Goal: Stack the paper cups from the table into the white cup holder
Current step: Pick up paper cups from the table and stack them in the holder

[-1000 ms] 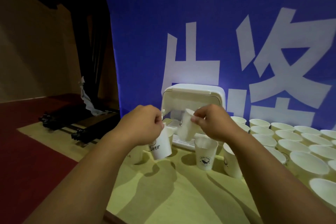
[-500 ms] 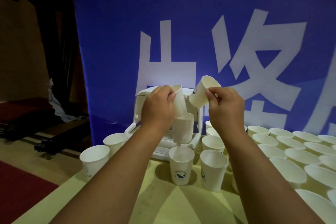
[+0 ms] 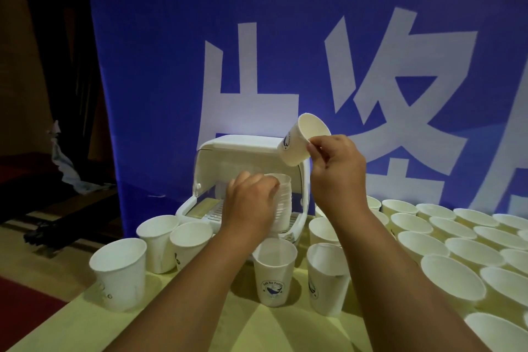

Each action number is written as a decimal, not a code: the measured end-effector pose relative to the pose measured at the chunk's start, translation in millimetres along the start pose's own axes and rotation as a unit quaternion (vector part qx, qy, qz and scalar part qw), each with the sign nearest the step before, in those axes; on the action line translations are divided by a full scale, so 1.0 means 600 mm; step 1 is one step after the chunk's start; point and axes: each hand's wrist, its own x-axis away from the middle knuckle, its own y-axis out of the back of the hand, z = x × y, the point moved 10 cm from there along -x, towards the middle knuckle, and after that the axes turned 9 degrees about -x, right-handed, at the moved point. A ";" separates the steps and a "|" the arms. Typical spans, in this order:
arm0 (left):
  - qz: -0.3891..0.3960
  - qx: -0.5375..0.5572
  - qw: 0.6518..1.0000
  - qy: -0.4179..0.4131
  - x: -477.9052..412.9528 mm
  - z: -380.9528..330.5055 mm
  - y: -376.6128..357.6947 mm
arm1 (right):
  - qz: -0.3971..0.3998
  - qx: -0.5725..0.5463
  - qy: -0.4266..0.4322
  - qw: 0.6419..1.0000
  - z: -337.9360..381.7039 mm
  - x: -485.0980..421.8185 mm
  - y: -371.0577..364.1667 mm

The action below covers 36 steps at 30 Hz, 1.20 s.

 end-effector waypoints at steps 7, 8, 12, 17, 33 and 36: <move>0.003 0.050 0.999 -0.001 0.021 -0.009 0.020 | 0.077 0.029 0.001 0.997 0.002 0.015 -0.035; -0.009 0.079 0.997 0.008 0.023 -0.003 0.024 | 0.086 0.038 0.005 0.996 0.002 0.016 -0.039; -0.060 0.117 0.991 0.037 0.030 0.024 0.039 | 0.151 0.089 -0.007 0.985 -0.011 0.022 -0.065; -0.004 0.080 0.994 0.068 0.029 0.052 0.025 | 0.217 0.128 -0.012 0.968 -0.021 0.039 -0.094; 0.072 0.046 0.995 0.045 0.029 0.035 0.016 | 0.279 0.222 0.012 0.934 -0.030 0.065 -0.132; 0.075 0.043 0.995 0.045 0.029 0.037 0.019 | 0.311 0.244 0.026 0.918 -0.038 0.077 -0.142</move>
